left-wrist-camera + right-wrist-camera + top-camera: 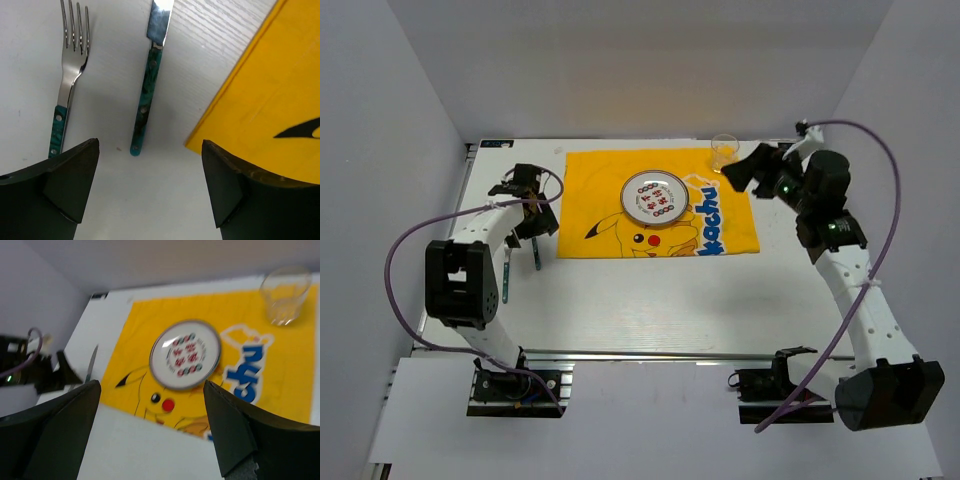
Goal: Set the dinner table for one person
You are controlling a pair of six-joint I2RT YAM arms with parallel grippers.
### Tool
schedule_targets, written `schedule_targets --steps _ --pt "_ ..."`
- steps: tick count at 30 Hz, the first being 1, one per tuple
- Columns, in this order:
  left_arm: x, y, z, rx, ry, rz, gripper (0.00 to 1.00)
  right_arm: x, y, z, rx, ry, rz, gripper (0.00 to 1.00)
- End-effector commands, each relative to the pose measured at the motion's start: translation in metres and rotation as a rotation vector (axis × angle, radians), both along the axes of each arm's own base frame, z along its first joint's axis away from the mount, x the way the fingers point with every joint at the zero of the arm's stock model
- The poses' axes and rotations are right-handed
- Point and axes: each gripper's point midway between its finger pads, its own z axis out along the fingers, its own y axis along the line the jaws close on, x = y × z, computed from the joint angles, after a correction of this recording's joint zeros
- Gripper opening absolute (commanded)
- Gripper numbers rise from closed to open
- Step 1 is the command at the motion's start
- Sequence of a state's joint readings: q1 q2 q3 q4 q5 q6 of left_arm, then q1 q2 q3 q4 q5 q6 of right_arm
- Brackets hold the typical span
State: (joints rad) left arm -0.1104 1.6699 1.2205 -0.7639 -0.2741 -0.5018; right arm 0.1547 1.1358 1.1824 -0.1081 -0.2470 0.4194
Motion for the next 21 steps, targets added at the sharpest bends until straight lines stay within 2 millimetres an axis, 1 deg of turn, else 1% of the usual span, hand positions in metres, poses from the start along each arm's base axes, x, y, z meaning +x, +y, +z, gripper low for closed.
schedule_targets --steps 1,2,3,4,5,6,8,9,10,11,12,13,14,16,17,18,20,21 --pt "0.015 0.009 0.006 0.012 -0.007 -0.001 0.92 -0.035 0.035 -0.011 0.1 0.045 0.213 0.89" --pt "0.018 0.005 0.003 -0.005 -0.002 -0.012 0.88 -0.046 0.036 -0.009 0.096 0.047 0.227 0.89" --pt "0.019 0.005 -0.004 -0.007 0.015 -0.006 0.88 -0.053 0.04 -0.008 0.093 0.046 0.263 0.89" --pt "0.018 0.009 -0.006 -0.009 0.032 0.007 0.87 -0.058 0.041 -0.008 0.085 0.049 0.279 0.89" --pt "0.021 0.005 -0.009 -0.028 0.036 0.001 0.83 -0.065 0.041 -0.01 0.075 0.06 0.284 0.89" --pt "0.022 0.009 -0.015 -0.03 0.046 0.014 0.82 -0.069 0.04 -0.011 0.069 0.058 0.285 0.89" --pt "0.022 0.007 -0.023 -0.038 0.066 0.014 0.82 -0.079 0.039 -0.007 0.068 0.045 0.289 0.89" --pt "0.021 0.005 -0.033 -0.046 0.094 0.018 0.77 -0.082 0.039 -0.01 0.064 0.05 0.291 0.89" --pt "0.019 0.008 -0.04 -0.048 0.113 0.028 0.75 -0.087 0.038 -0.006 0.061 0.037 0.291 0.89" --pt "0.016 0.008 -0.047 -0.052 0.134 0.033 0.75 -0.088 0.037 -0.005 0.059 0.034 0.286 0.89" --pt "0.012 0.007 -0.058 -0.054 0.161 0.042 0.75 -0.09 0.036 -0.005 0.052 0.036 0.285 0.89" --pt "0.01 0.007 -0.063 -0.056 0.176 0.052 0.75 -0.093 0.036 -0.002 0.052 0.03 0.285 0.89" --pt "0.007 0.008 -0.069 -0.074 0.192 0.07 0.72 -0.094 0.036 0.001 0.053 0.022 0.287 0.89" --pt "0.006 0.005 -0.077 -0.092 0.198 0.081 0.65 -0.097 0.036 0.007 0.063 0.007 0.291 0.89" --pt "0.007 0.004 -0.079 -0.097 0.201 0.082 0.57 -0.098 0.037 0.009 0.067 0.008 0.293 0.89" --pt "0.007 0.004 -0.083 -0.098 0.21 0.079 0.33 -0.099 0.036 0.012 0.067 -0.001 0.291 0.89" --pt "0.007 0.006 -0.084 -0.084 0.219 0.076 0.11 -0.102 0.036 0.017 0.07 -0.009 0.291 0.89" --pt "0.011 0.007 -0.081 -0.078 0.211 0.071 0.0 -0.102 0.035 0.018 0.071 -0.011 0.285 0.89"
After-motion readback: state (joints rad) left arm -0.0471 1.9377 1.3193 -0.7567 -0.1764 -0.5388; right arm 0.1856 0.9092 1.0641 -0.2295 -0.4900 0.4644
